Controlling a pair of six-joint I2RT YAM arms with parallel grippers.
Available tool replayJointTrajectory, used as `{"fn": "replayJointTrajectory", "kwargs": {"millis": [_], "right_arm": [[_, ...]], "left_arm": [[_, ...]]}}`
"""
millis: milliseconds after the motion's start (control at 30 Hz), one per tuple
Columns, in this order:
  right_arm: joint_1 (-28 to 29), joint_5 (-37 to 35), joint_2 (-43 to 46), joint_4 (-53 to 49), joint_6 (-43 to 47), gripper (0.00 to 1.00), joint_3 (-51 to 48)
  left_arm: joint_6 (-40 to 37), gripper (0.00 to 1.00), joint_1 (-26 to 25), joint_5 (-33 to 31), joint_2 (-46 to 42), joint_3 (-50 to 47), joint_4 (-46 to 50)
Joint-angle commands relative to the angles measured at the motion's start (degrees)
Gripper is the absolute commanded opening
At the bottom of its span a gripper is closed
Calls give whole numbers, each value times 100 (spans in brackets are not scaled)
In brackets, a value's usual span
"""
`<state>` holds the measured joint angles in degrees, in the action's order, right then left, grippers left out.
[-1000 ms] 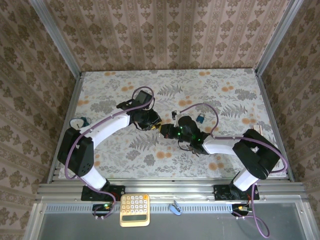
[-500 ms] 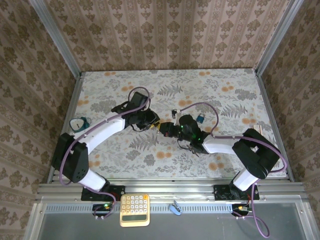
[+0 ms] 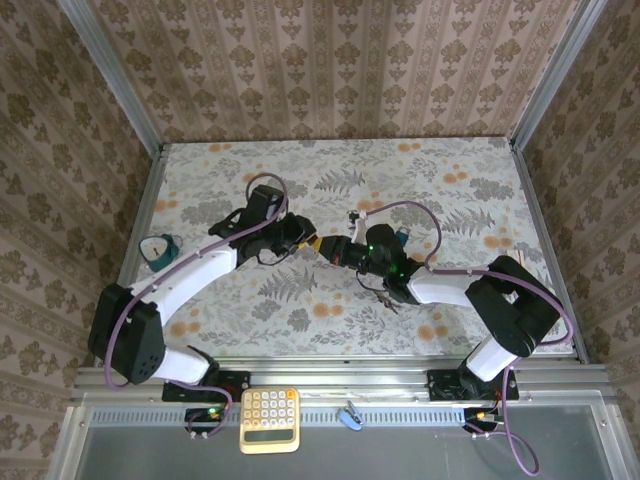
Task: Unlock with the key
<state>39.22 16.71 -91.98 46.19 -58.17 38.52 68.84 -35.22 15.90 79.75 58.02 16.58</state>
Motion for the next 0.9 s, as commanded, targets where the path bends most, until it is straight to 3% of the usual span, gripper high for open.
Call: {"fn": "replayJointTrajectory", "kwargs": {"millis": [0,567,733,867], "right_arm": [[-53,154,-90,353,-302,0,-24],[-133,630,-388,1000,-824,0,24],[-155,620,-429,889,-814,0,59],[-161,466,-206,203,-417,10,93]], "left_arm": [[96,10,-7,414,-332,-26,-419],[62,10,191,782,-977,-386,-1351],[16,11,225,718,-1066,-398,-1178],[13,12,310,528,-1092,-378,-733]]}}
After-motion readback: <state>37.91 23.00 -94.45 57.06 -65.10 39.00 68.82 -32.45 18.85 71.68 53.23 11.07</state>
